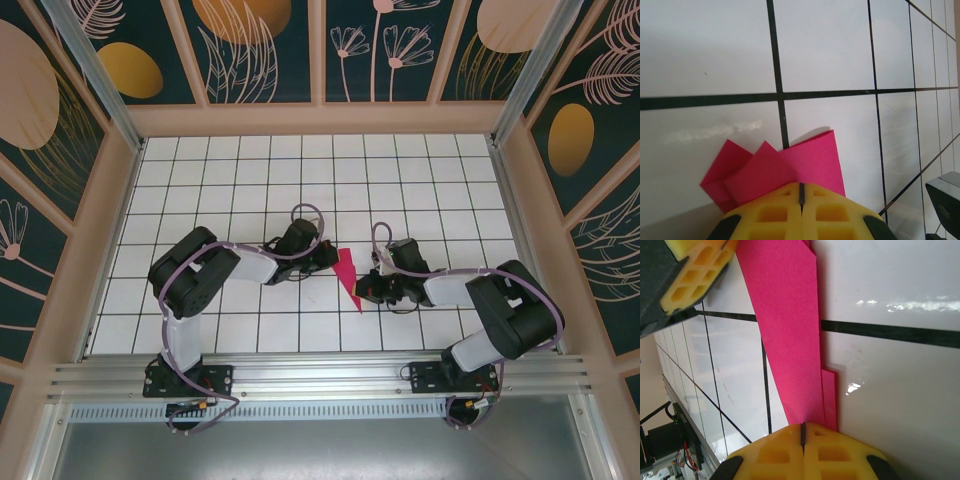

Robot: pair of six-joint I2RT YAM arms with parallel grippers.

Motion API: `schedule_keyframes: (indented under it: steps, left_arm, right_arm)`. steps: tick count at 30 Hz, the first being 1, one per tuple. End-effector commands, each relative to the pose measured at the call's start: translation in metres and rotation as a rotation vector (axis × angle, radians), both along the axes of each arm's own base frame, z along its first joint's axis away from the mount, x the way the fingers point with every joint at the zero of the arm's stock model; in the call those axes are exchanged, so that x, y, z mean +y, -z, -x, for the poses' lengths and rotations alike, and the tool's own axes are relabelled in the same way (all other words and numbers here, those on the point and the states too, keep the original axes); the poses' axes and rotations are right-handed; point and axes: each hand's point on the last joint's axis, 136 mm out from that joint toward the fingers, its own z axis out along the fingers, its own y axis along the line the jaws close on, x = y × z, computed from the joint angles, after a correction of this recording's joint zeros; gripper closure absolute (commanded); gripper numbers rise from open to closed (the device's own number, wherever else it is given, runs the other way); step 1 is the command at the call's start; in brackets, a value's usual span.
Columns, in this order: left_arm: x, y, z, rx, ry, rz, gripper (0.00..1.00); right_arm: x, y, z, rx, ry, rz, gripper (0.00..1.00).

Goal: Fold a paper plane with a square sheet of paper (pick it up from the middle)
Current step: Fold the wing for the fifth time at the center of the table.

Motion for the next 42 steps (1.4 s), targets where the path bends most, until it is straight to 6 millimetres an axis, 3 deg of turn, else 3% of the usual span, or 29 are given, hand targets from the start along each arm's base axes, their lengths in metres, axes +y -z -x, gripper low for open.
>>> schedule_keyframes:
  steps: [1, 13, 20, 23, 29, 33, 39, 42]
  left_arm:
    - [0.043, 0.024, -0.018, -0.030, -0.092, -0.136, 0.98]
    - [0.052, 0.029, -0.030, -0.021, -0.117, -0.166, 0.97]
    - [0.056, 0.021, -0.042, -0.013, -0.130, -0.237, 0.92]
    - [0.053, 0.003, -0.053, -0.051, -0.139, -0.239, 0.91]
    - [0.047, -0.031, -0.055, -0.102, -0.124, -0.184, 0.87]
    - [0.021, -0.069, -0.044, -0.142, -0.030, -0.013, 0.88]
    - [-0.024, -0.074, 0.000, -0.094, 0.158, 0.114, 0.94]
    - [-0.035, -0.057, 0.017, -0.055, 0.193, 0.083, 0.96]
  right_arm:
    - [-0.032, 0.048, 0.049, 0.184, -0.009, 0.181, 1.00]
    - [-0.032, 0.048, 0.051, 0.189, -0.012, 0.176, 1.00]
    - [-0.031, 0.045, 0.048, 0.181, -0.012, 0.173, 1.00]
    - [-0.030, 0.044, 0.046, 0.176, -0.012, 0.171, 1.00]
    - [-0.029, 0.043, 0.044, 0.171, -0.015, 0.170, 1.00]
    - [-0.027, 0.042, 0.042, 0.166, -0.012, 0.161, 1.00]
    - [-0.026, 0.041, 0.039, 0.158, -0.006, 0.158, 1.00]
    - [-0.026, 0.041, 0.038, 0.154, 0.001, 0.161, 1.00]
